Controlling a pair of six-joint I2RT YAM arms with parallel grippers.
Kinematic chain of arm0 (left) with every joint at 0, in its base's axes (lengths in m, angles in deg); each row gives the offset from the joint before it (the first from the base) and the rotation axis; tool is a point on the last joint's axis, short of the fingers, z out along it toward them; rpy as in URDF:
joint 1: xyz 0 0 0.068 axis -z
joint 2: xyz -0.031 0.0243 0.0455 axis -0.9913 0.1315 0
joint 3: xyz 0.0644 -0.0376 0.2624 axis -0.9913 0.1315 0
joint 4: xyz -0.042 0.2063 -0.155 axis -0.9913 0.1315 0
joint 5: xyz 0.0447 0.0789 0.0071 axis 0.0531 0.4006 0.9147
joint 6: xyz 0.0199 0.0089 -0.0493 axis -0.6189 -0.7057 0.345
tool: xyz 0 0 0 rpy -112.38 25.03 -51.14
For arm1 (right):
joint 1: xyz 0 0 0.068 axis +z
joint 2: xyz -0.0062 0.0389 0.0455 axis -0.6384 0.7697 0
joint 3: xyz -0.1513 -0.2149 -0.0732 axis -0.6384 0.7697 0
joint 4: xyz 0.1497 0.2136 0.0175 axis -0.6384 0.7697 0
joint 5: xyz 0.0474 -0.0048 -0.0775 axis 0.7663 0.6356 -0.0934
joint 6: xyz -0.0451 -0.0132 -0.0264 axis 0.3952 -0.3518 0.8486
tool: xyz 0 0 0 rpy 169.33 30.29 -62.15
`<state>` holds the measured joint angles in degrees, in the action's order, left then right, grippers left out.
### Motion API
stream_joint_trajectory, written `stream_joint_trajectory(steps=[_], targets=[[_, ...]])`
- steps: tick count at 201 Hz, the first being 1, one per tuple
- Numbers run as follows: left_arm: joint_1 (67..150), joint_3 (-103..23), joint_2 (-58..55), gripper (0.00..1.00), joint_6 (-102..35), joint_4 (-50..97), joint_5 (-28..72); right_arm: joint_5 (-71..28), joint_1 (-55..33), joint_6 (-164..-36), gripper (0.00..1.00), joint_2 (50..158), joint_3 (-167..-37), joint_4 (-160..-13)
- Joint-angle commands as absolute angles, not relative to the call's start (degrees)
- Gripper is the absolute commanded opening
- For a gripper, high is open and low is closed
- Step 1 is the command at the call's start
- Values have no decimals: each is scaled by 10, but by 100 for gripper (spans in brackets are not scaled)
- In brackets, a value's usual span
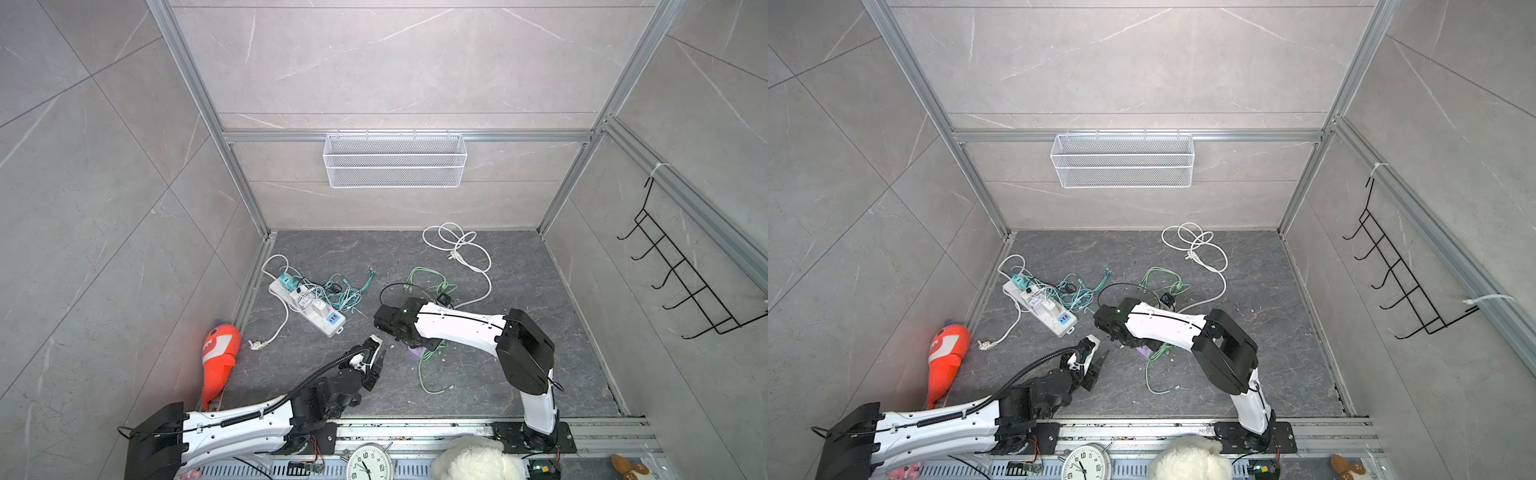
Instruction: Insert the plug
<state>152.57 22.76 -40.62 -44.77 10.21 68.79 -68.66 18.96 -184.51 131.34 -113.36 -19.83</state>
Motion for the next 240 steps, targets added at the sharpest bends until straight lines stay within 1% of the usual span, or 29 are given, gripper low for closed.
stream_joint_trajectory(steps=[1, 35, 54, 90, 121, 142, 172, 203, 240], targets=[[1527, 220, -401, 50, -422, 75, 694, -645, 210, -1883, 0, 1352, -1131, -170], [1527, 233, -356, 48, -408, 12, 698, -659, 226, -1912, 0, 1352, -1115, -162], [1526, 225, -318, 46, -407, -7, 692, -659, 225, -1915, 0, 1339, -1076, -192], [1527, 207, -269, 44, -400, -21, 693, -670, 205, -1881, 0, 1305, -1023, -230], [1527, 200, -256, 43, -393, -35, 692, -671, 191, -1849, 0, 1299, -1016, -236], [1530, 194, -253, 43, -393, -33, 692, -664, 180, -1831, 0, 1289, -992, -268], [1533, 192, -280, 42, -395, -10, 709, -679, 176, -1824, 0, 1278, -988, -252], [1534, 212, -337, 42, -396, 10, 739, -690, 176, -1829, 0, 1261, -982, -254], [1533, 212, -427, 42, -389, 108, 774, -715, 177, -1840, 0, 1260, -998, -242]])
